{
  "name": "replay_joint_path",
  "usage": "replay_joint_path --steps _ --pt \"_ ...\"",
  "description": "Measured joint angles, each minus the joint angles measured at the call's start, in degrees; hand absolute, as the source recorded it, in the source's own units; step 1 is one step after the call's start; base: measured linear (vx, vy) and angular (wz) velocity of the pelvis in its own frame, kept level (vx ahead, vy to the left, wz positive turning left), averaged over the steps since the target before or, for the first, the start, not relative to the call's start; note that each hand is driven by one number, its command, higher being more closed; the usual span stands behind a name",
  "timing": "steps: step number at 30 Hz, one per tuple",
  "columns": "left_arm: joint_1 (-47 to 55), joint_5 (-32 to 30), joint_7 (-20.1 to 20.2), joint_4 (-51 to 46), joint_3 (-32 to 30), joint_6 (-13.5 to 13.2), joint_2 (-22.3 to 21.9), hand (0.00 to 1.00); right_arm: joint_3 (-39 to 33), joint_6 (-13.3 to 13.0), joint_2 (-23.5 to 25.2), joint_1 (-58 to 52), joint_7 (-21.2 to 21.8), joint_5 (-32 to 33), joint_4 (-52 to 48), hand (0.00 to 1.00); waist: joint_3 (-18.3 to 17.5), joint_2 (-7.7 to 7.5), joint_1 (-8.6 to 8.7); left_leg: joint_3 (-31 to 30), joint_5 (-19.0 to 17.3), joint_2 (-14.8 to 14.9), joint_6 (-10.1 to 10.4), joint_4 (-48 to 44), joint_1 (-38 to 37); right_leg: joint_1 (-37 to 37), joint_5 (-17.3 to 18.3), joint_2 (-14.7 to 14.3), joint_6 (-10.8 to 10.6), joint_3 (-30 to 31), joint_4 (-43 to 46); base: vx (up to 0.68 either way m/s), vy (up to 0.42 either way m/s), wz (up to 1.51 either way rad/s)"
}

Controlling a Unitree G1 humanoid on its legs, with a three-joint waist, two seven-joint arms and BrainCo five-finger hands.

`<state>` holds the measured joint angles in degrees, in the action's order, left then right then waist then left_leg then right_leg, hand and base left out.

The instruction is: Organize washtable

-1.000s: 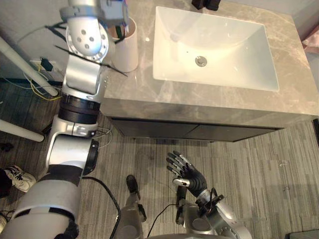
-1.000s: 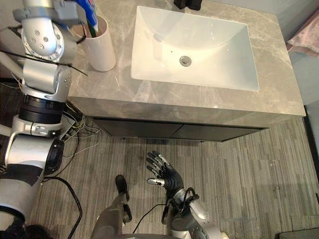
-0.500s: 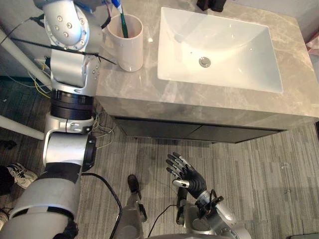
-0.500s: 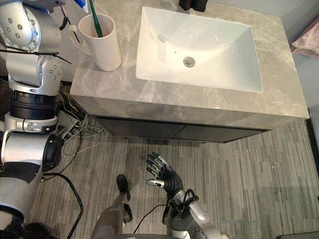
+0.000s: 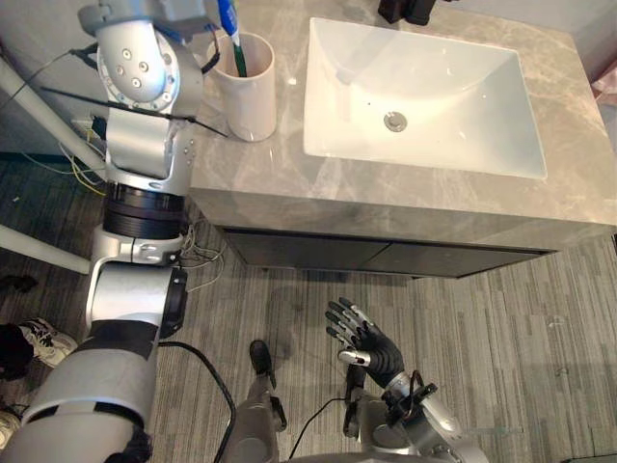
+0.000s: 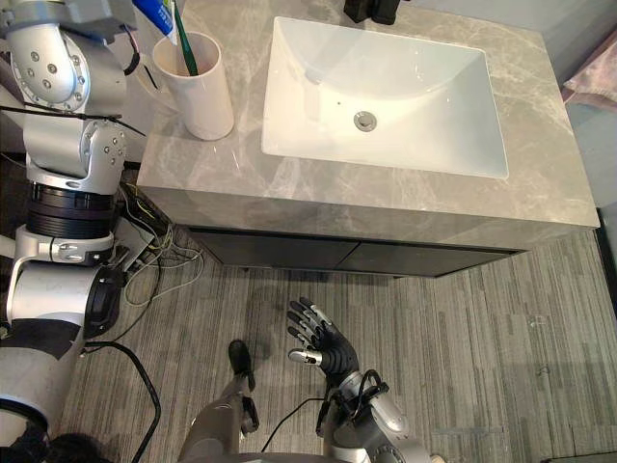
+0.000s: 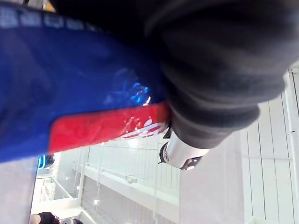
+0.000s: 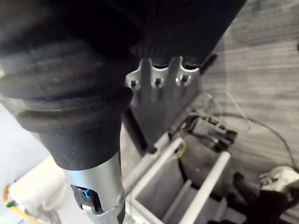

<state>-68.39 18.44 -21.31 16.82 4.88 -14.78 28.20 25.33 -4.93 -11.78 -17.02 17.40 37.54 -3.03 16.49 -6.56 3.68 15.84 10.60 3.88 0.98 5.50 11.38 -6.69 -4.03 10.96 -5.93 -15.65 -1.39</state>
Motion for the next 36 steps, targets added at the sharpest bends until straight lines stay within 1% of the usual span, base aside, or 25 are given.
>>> replay_joint_path --steps 4,12,21,32,36 --pt "0.00 0.00 0.02 1.22 0.50 0.48 0.09 1.00 0.05 0.00 0.00 -0.27 0.00 -0.01 0.00 0.00 -0.05 -0.08 -0.14 0.01 0.00 -0.01 -0.01 -0.01 0.41 -0.31 -0.13 -0.01 -0.16 0.01 -0.23 0.00 0.000 0.00" --pt "-0.01 0.02 0.10 2.22 1.76 0.53 0.35 1.00 0.07 0.00 -0.03 -0.35 0.00 -0.02 0.01 0.00 -0.09 -0.35 -0.83 0.01 0.00 0.04 0.00 0.00 0.44 -0.12 -0.32 -0.10 -0.43 -0.01 -0.68 0.00 0.000 0.00" --pt "-0.01 -0.02 0.07 3.01 1.82 0.56 1.79 1.00 0.52 -0.01 0.01 -0.35 0.00 -0.05 0.01 0.00 -0.21 -2.96 -0.90 -0.04 0.00 -0.01 0.00 0.00 0.63 -0.29 -0.32 -0.07 -0.42 -0.06 -0.68 0.00 0.000 0.00" --pt "1.05 -0.12 0.18 3.01 2.41 0.65 1.75 1.00 0.50 -0.02 -0.02 -0.42 0.01 -0.62 0.01 0.00 -0.14 -3.24 -0.74 -0.07 0.01 -0.02 -0.01 0.00 0.82 -0.49 -0.32 -0.06 -0.41 -0.04 -0.63 0.00 0.000 0.00" --pt "2.17 -0.12 0.20 3.33 2.57 0.96 1.72 1.00 0.51 -0.06 -0.04 -0.58 0.01 -1.14 0.01 0.00 0.10 -3.74 -0.47 -0.04 0.01 0.00 -0.01 0.00 0.80 -0.52 -0.32 -0.06 -0.41 -0.03 -0.62 0.00 0.000 0.00"
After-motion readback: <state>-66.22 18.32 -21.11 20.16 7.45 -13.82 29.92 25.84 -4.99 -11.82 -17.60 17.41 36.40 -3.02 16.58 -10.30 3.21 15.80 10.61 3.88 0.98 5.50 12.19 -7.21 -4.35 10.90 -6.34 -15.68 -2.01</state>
